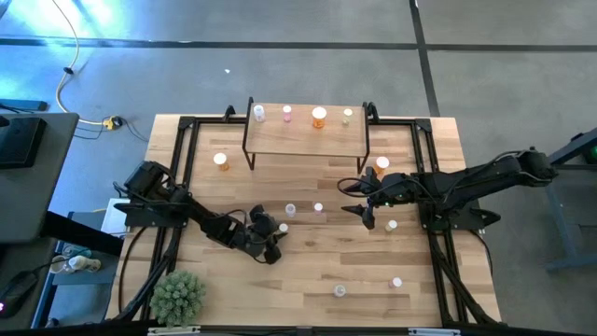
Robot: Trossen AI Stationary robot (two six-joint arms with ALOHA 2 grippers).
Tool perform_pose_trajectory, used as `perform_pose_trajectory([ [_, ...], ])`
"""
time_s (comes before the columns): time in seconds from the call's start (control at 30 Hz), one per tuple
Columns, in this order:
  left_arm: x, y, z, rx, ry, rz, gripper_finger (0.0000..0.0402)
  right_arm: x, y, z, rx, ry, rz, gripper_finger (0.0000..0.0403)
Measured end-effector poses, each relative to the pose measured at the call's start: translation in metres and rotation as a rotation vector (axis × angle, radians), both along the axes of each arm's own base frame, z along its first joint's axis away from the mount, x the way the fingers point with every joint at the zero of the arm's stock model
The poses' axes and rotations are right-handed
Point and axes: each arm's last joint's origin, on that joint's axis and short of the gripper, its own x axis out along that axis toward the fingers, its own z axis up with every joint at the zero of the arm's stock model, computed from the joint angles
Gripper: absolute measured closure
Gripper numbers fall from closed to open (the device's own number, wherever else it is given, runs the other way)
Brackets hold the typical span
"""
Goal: Pick and place medicine bottles onto shelf by color
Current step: Put the left yellow pill bottle on the shelf aligned with the other yellow pill bottle
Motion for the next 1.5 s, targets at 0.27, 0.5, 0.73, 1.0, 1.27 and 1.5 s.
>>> perform_pose_trajectory([
  [0.27, 0.031, -0.012, 0.026, -0.023, -0.029, -0.229, 0.0314, 0.004, 0.007, 0.009, 0.055, -0.103, 0.107, 0.0126],
  [0.5, 0.06, -0.004, 0.053, 0.073, 0.034, -0.301, 0.0314, 0.012, 0.021, 0.011, 0.052, -0.18, 0.173, 0.0126],
  [0.73, 0.079, 0.014, 0.076, 0.148, 0.122, -0.301, 0.0314, 0.031, 0.028, 0.01, 0.008, -0.179, 0.207, 0.0126],
  [1.0, 0.085, 0.028, 0.083, 0.153, 0.116, -0.265, 0.0314, 0.06, 0.035, -0.002, -0.094, -0.104, 0.296, 0.0126],
  [1.27, 0.086, 0.028, 0.084, 0.16, 0.101, -0.267, 0.0314, 0.082, 0.039, -0.017, -0.127, -0.047, 0.308, 0.0126],
  [1.5, 0.087, 0.028, 0.085, 0.168, 0.086, -0.265, 0.0314, 0.097, 0.042, -0.024, -0.153, -0.02, 0.315, 0.0126],
])
